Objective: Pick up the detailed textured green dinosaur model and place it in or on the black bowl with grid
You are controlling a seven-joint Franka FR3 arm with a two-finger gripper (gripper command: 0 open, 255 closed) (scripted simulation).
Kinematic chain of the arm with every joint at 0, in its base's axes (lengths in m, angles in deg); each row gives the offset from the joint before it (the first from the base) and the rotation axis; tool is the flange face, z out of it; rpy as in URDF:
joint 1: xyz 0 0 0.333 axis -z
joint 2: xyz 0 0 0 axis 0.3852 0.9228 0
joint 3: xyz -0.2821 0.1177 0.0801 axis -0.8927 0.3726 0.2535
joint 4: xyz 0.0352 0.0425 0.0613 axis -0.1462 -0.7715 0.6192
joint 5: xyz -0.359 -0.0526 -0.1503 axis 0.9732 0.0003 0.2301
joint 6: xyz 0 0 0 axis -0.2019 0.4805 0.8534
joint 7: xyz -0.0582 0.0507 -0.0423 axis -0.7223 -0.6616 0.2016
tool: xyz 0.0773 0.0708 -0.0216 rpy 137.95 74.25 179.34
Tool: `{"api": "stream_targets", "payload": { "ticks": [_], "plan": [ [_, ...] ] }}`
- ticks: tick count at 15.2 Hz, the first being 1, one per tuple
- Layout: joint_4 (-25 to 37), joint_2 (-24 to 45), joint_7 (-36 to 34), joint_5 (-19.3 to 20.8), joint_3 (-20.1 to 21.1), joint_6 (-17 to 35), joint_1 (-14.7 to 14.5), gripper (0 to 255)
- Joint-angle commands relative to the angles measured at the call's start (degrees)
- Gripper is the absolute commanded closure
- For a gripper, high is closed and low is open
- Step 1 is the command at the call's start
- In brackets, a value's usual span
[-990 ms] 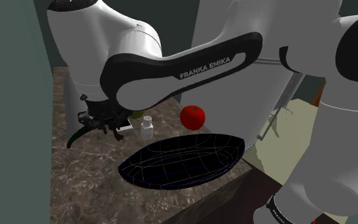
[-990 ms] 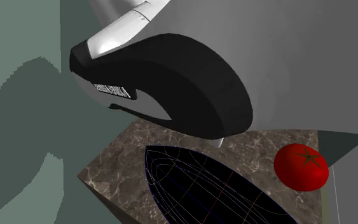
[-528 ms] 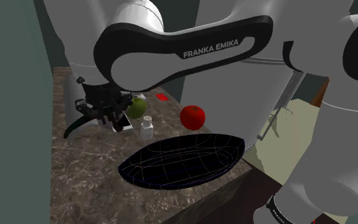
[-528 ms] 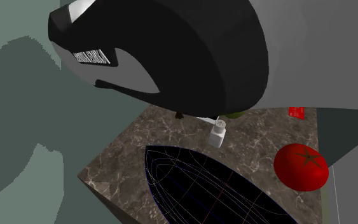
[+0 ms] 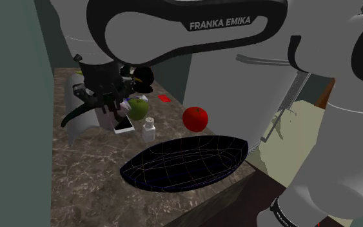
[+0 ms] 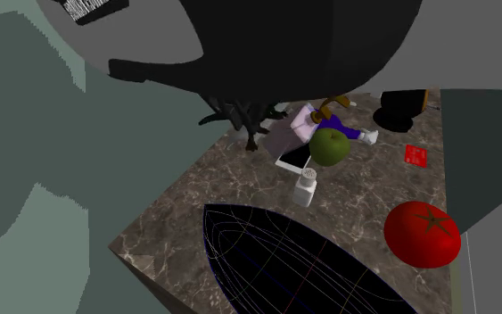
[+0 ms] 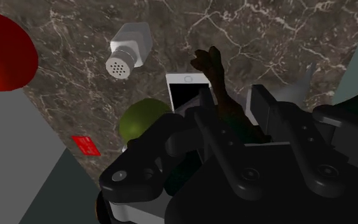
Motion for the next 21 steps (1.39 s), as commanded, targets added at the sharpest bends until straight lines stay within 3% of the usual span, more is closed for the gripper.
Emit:
{"api": "stream_targets", "payload": {
  "ticks": [1,4,8,11,15,21],
  "plan": [
    [1.54,-0.01,0.46,-0.12,0.09,-1.48,-0.26,255],
    [3.64,0.12,1.07,-0.15,0.17,-3.36,-0.62,255],
    [-10.6,-12.69,3.91,-8.37,0.82,2.69,4.9,255],
    [-19.78,-22.28,7.43,-14.78,-0.59,6.07,6.3,255],
    [-30.46,-33.95,12.07,-21.77,-4.3,8.52,4.67,255],
    [-44.04,-49.39,17.11,-28.27,-10.11,8.5,-0.77,255]
  ]
}}
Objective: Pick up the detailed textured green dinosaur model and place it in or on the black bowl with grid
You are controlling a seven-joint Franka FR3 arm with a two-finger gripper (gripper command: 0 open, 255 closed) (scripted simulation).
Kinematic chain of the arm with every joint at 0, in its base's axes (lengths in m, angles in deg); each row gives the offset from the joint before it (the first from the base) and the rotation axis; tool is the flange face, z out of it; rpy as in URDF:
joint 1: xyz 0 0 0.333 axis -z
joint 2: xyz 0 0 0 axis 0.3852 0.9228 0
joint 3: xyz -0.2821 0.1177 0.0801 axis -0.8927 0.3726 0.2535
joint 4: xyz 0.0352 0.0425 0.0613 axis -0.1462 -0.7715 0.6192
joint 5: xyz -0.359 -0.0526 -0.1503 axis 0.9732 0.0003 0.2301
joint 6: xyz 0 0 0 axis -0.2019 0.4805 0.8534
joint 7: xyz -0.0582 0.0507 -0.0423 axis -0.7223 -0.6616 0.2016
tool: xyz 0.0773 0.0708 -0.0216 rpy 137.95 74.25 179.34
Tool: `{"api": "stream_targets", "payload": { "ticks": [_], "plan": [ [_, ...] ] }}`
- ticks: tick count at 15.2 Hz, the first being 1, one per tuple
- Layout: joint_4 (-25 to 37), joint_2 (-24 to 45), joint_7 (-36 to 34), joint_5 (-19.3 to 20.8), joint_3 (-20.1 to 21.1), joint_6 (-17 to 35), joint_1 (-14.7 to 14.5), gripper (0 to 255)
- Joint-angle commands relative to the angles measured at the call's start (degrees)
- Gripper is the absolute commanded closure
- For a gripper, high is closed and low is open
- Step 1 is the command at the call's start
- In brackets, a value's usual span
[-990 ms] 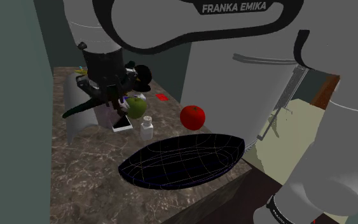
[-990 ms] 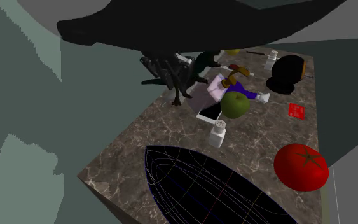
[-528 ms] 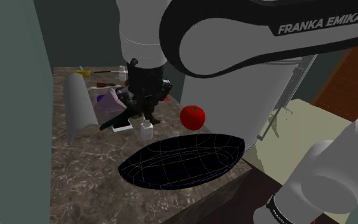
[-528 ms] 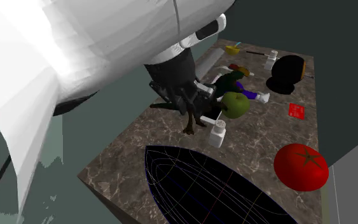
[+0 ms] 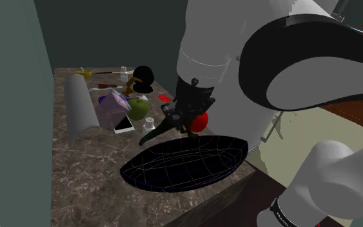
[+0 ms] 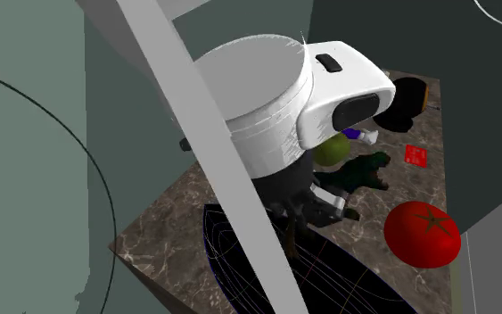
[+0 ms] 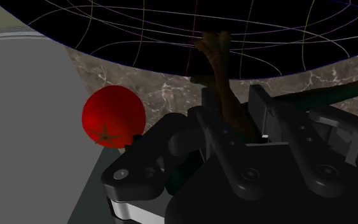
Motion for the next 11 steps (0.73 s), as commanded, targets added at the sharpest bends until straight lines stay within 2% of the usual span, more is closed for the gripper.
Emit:
{"api": "stream_targets", "payload": {
  "ticks": [1,5,11],
  "plan": [
    [-4.09,-4.91,1.52,-1.58,-1.9,-0.5,-1.87,255],
    [-12.06,-15.52,3.68,-3.9,-5.2,-3.18,-6.22,255],
    [-16.4,-15.32,2.54,-4.56,-4.04,1.18,-6.72,255]
  ]
}}
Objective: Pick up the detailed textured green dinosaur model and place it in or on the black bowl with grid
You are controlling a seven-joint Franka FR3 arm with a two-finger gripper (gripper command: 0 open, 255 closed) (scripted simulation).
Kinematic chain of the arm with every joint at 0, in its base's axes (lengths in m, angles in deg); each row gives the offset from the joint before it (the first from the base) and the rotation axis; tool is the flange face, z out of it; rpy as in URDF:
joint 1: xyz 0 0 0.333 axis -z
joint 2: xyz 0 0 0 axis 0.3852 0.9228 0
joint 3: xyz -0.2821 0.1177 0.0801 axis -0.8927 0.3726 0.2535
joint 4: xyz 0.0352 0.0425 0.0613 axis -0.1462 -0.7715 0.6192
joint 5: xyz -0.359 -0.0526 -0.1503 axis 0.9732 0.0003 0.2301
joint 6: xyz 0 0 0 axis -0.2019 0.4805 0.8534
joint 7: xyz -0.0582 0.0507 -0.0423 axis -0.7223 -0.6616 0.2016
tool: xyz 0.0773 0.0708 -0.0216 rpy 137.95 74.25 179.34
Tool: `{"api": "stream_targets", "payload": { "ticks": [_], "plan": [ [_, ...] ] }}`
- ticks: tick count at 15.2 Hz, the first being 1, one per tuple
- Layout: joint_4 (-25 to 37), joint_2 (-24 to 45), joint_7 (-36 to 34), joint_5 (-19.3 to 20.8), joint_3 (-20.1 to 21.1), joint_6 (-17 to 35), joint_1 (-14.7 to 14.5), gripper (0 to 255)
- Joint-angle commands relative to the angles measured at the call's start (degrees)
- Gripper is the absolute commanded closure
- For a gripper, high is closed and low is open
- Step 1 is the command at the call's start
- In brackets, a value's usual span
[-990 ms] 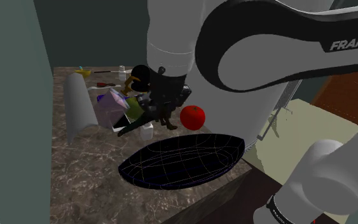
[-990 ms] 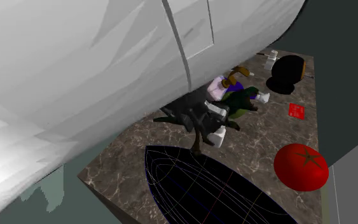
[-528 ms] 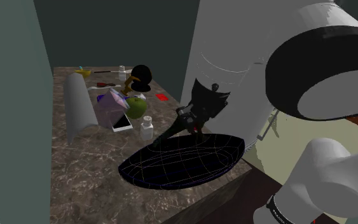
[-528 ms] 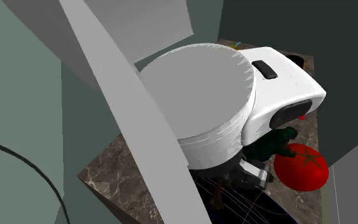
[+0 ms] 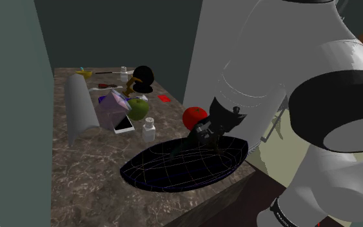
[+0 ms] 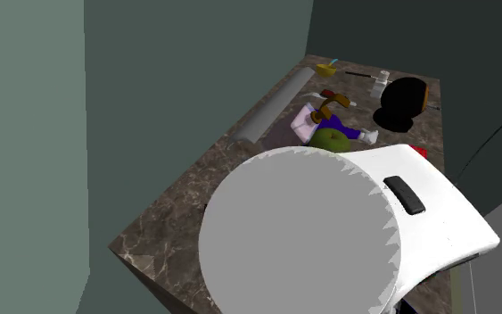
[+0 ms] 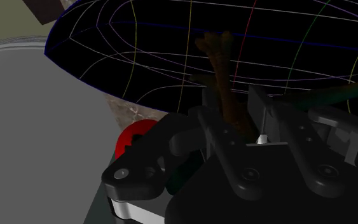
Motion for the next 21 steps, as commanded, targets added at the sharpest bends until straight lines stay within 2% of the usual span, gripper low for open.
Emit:
{"api": "stream_targets", "payload": {
  "ticks": [1,10,11,16,20,21],
  "plan": [
    [-1.58,-0.05,-0.29,-0.22,0.31,1.52,-0.18,255],
    [-2.29,0.05,-0.5,-0.34,0.55,2.31,-0.23,255],
    [-2.3,0.05,-0.5,-0.34,0.55,2.31,-0.24,0],
    [-2.3,0.05,-0.5,-0.34,0.55,2.31,-0.24,0],
    [4.49,-0.77,-0.41,-0.29,0.12,-5.3,-0.51,0],
    [4.49,-0.77,-0.41,-0.29,0.12,-5.3,-0.51,0]
  ]
}}
